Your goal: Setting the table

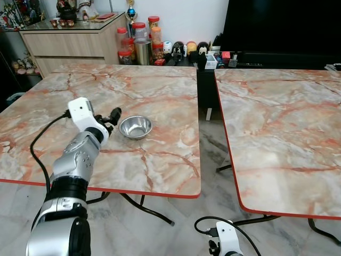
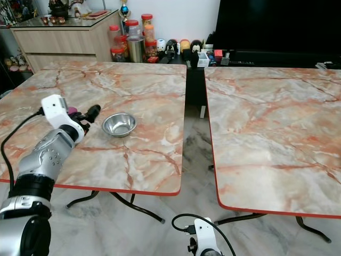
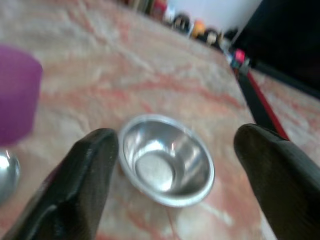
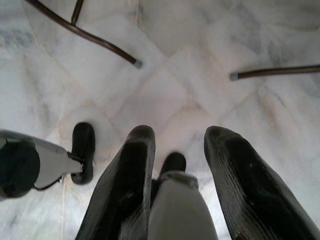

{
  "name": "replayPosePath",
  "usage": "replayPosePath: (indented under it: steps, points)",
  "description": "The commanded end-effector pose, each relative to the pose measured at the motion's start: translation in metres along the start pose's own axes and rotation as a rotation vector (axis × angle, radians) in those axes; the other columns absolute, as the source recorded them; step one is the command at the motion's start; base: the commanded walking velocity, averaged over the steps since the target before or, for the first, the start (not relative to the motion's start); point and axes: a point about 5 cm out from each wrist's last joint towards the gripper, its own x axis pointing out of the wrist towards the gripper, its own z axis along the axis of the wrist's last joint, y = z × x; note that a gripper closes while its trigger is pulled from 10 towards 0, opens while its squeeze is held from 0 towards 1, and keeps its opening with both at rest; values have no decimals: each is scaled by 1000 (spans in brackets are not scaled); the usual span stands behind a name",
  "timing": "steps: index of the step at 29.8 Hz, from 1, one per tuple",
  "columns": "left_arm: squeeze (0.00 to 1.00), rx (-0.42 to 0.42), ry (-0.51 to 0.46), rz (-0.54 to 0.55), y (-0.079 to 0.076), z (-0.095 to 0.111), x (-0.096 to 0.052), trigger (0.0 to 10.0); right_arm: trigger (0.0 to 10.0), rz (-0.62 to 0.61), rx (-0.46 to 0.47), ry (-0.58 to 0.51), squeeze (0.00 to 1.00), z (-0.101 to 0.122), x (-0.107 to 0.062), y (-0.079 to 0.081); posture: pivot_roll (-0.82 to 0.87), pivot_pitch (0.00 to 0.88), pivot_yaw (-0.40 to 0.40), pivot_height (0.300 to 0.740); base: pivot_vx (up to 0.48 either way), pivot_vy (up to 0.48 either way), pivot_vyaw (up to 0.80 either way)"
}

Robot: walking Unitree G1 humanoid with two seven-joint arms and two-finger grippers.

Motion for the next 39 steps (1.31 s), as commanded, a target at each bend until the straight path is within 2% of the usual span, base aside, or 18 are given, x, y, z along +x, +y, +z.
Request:
replayPosePath:
  steps: [1, 3, 4, 6, 13, 18, 22, 27, 30, 34, 39]
  points:
    - [1000, 0, 32, 11, -2, 2, 3, 10000, 10000, -10, 12, -12, 0, 2, 0, -2, 52, 0, 44, 719, 0, 0, 0]
    - [1000, -2, 37, 15, -2, 2, 3, 10000, 10000, -10, 13, -10, 0, 0, 0, -2, 52, 0, 46, 719, 0, 0, 0]
    - [0, -8, 59, 24, -4, 1, 5, 10000, 10000, -11, 15, -5, 0, -2, -1, -2, 49, 0, 47, 719, 0, 0, 0]
    - [0, -55, 86, 30, -7, -2, 8, 10000, 10000, -12, 18, 0, 0, -5, -1, -2, 43, 0, 50, 719, 0, 0, 0]
    - [0, -130, 116, 83, -11, -8, 15, 10000, 10000, -17, 26, 7, 0, -12, -3, -3, 27, 0, 57, 719, 0, 0, 0]
    - [0, -127, 121, 88, -11, -8, 16, 10000, 10000, -18, 28, 9, 0, -13, -3, -3, 27, 0, 58, 719, 0, 0, 0]
    - [0, -139, 114, 94, -18, -11, 20, 10000, 10000, -26, 34, 24, 0, -23, -6, -5, 10, 27, 67, 719, 0, 0, 0]
    - [0, -152, 110, 103, -20, -14, 21, 10000, 10000, -29, 40, 32, 0, -29, -8, -5, -4, 47, 74, 719, 0, 0, 0]
    - [0, -110, 70, 97, -24, -9, 22, 10000, 10000, -30, 44, 35, 0, -33, -9, -5, -7, 54, 74, 719, 0, 0, 0]
    - [0, -99, 35, 80, -28, -4, 23, 10000, 10000, -30, 46, 35, 0, -33, -9, -5, -5, 53, 73, 719, 0, 0, 0]
    - [0, -71, 10, 82, -26, -3, 22, 10000, 10000, -29, 49, 28, 0, -30, -8, -5, -3, 50, 74, 719, 0, 0, 0]
